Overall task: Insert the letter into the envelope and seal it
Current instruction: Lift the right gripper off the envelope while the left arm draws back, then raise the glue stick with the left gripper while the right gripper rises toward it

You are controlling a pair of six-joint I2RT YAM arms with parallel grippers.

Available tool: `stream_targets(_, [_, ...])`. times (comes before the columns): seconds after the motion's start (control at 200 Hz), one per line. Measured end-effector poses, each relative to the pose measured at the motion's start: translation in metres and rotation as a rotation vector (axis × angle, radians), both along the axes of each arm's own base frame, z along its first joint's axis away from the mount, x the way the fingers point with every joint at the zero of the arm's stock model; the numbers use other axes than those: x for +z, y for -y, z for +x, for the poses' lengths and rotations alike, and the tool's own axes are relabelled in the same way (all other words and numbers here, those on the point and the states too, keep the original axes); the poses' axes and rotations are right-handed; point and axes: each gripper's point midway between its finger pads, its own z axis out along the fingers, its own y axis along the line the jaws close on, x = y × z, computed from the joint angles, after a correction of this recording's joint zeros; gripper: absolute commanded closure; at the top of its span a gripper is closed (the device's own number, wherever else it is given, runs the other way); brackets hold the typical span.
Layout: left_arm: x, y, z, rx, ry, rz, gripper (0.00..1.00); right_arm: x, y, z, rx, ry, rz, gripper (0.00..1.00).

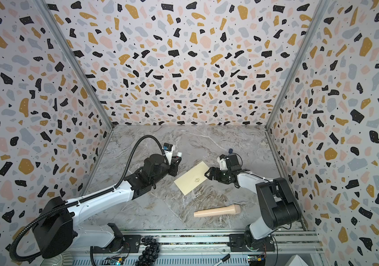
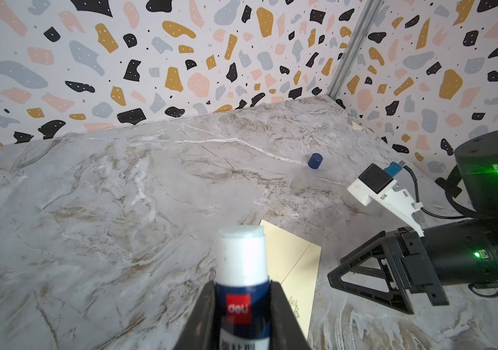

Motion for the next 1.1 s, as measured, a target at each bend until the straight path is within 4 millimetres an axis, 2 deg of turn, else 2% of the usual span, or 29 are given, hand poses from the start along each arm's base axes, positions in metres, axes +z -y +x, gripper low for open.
stream_targets(0.065, [-0.001,0.000,0.000,0.000,0.000,0.005,1.00,-0.005,-0.001,0.003,-0.003,-0.007,0.002,0.12])
stream_targets(0.335, [-0.001,-0.001,0.000,0.005,0.002,0.009,1.00,-0.004,-0.005,0.024,-0.008,0.023,0.018,0.12])
stream_targets(0.706, [-0.003,-0.003,0.000,0.010,0.001,0.014,1.00,-0.002,-0.022,0.050,0.024,0.047,0.074,0.13])
stream_targets(0.896, [-0.005,-0.004,0.001,0.018,-0.001,0.020,1.00,0.000,-0.041,0.064,0.063,0.055,0.101,0.13])
stream_targets(1.096, [-0.008,-0.007,0.001,0.026,-0.003,0.027,1.00,0.000,-0.071,0.069,0.132,0.068,0.127,0.13])
